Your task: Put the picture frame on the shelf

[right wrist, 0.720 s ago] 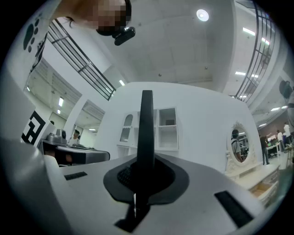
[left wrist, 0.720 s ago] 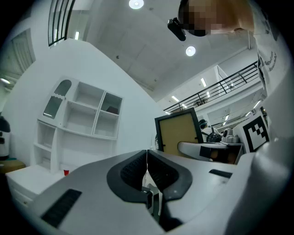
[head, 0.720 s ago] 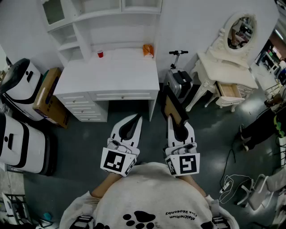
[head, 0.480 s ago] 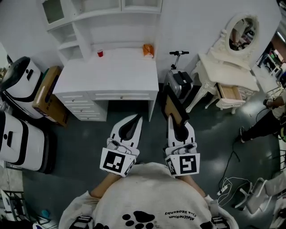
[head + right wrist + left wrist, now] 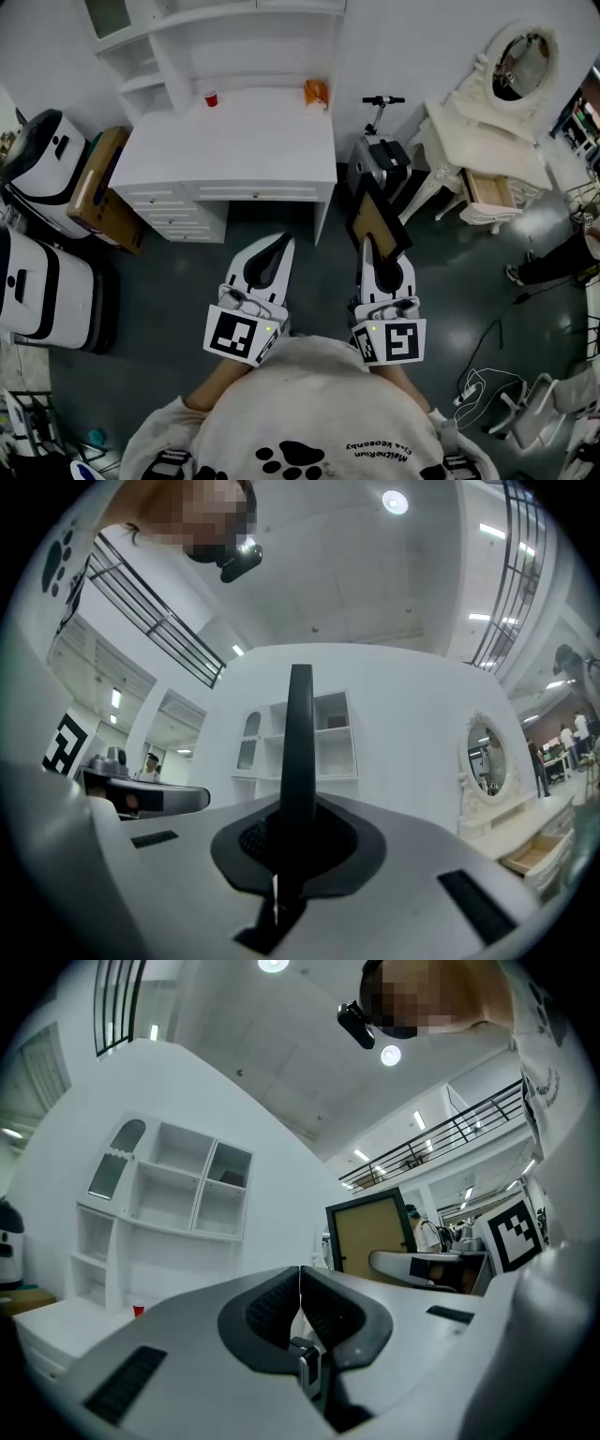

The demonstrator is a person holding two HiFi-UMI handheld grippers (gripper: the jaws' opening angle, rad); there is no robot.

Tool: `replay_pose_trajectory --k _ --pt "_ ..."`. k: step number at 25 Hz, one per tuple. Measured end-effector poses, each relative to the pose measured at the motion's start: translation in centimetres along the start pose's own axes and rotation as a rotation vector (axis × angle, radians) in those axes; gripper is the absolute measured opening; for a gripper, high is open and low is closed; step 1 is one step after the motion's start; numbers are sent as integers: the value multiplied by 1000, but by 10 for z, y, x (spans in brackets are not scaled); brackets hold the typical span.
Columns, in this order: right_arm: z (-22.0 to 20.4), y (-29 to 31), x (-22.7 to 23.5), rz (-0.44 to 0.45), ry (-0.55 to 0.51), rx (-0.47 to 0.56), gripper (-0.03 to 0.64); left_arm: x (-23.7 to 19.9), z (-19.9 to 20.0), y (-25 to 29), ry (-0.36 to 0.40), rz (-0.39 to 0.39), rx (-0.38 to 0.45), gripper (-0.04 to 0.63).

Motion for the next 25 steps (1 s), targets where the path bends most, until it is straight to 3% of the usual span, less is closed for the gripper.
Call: replay_pose_trajectory --k 5,14,25 --pt "-1 32 10 -23 3 -3 40 -27 -2 25 -6 -6 5 21" --pt "-1 139 21 -46 2 5 40 -116 3 99 -1 -26 13 21" --pt "20 270 31 -156 1 50 40 -226 35 200 45 -147 53 21"
Point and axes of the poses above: the fingertips, and each gripper's own axes: y forward along the fingers, x to its right, z out of its top, the point moved 5 cm from there along -y, backward along the fingers, and after that the axes turned 15 degrees about -x, right-handed, at the moved point
